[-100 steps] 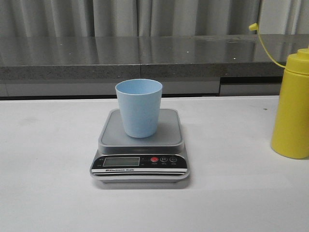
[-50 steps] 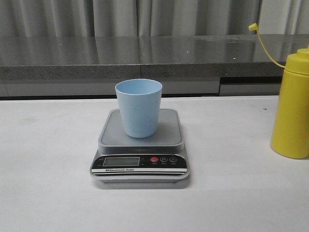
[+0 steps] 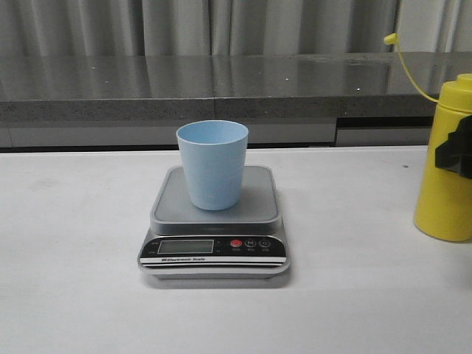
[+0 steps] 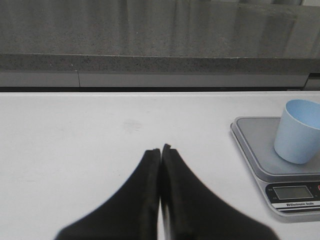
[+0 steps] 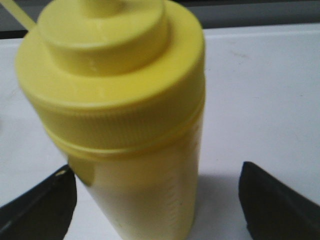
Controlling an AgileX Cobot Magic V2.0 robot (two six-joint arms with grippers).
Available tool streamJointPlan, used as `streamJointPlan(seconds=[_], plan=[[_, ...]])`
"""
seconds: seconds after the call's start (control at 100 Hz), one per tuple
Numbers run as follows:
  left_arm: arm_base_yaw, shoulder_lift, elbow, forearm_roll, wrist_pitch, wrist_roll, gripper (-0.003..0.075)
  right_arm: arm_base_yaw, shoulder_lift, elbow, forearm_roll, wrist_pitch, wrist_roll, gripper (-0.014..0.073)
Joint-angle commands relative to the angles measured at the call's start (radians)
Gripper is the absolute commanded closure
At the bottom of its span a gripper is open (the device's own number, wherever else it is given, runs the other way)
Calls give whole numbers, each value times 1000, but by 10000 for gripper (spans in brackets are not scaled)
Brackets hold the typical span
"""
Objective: Pour seasoning into cup on scale with both arms
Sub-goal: 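Close the right gripper around the yellow squeeze bottle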
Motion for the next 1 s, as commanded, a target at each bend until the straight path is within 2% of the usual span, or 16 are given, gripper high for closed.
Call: streamJointPlan(seconds=[0.0, 0.23, 0.72, 0.79, 0.95, 0.99], plan=[[3, 10, -26, -6, -87, 0, 741, 2, 20, -27, -12, -147, 19, -52], [3, 10, -26, -6, -87, 0, 741, 2, 133, -32, -12, -293, 42, -52], [3, 10, -26, -6, -87, 0, 741, 2, 230, -128, -42, -329, 42, -45], [3, 10, -26, -6, -87, 0, 741, 2, 230, -127, -42, -331, 42, 8], [3, 10, -26, -6, -87, 0, 741, 2, 228, -127, -52, -336, 42, 222], [3, 10, -26, -6, -87, 0, 741, 2, 225, -127, -61, -338, 42, 245]])
